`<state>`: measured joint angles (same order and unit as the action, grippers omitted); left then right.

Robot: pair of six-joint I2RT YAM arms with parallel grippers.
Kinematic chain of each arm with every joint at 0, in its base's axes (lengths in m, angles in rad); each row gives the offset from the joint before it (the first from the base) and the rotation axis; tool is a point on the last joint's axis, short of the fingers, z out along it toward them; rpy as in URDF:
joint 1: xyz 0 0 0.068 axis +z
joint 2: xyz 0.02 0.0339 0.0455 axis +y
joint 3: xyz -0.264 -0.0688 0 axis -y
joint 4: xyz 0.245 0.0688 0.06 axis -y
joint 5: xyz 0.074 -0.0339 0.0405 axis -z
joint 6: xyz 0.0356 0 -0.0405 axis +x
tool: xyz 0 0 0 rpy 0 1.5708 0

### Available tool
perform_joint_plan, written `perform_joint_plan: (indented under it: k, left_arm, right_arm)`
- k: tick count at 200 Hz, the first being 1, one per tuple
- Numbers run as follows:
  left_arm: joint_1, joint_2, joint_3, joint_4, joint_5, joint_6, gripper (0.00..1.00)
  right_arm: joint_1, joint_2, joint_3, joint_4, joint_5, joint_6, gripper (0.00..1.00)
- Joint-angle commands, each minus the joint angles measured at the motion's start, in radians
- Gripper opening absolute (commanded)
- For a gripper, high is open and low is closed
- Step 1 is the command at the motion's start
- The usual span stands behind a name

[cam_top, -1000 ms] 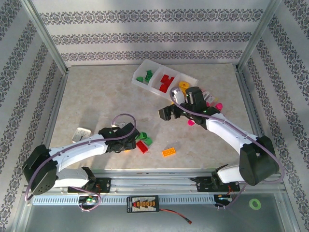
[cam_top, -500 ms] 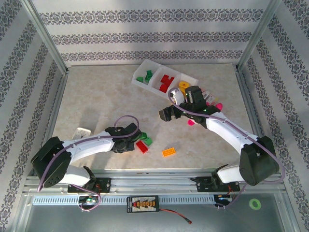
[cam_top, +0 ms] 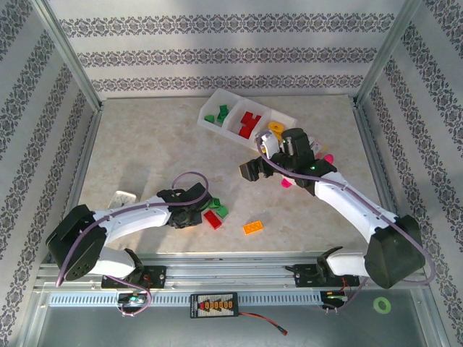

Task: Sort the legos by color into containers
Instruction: Pick up the lego from the middle-left of the table, then place the lego in the container.

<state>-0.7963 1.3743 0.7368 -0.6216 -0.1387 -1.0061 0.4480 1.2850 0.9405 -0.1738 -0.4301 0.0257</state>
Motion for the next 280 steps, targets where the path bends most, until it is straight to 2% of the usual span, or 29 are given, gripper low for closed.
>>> perform_joint_plan:
  k: [1,33,59,127,205,280]
  left_arm:
    - [0.013,-0.045,0.068,-0.018,-0.04,0.065,0.28]
    - [0.027,-0.026,0.192,-0.007,-0.054,0.194,0.28]
    - [0.078,0.032,0.283,0.077,-0.037,0.289,0.28]
    - [0.132,0.376,0.68,0.288,0.07,0.487,0.29]
    - [0.13,0.825,1.218,0.349,0.213,0.556,0.3]
    - [0.139,1.156,1.648,0.273,0.231,0.616,0.31]
  right_arm:
    - [0.006,-0.07,-0.01,-0.014,0.027,-0.008,0.98]
    - [0.003,-0.165,-0.033,-0.038,0.064,0.011,0.98]
    - [-0.002,-0.249,-0.058,-0.055,0.117,0.023,0.98]
    - [-0.041,-0.409,-0.09,-0.125,0.216,0.031,0.98]
    - [-0.11,-0.522,-0.131,-0.151,0.26,0.088,0.97]
    - [-0.129,-0.506,-0.135,-0.147,0.245,0.111,0.97]
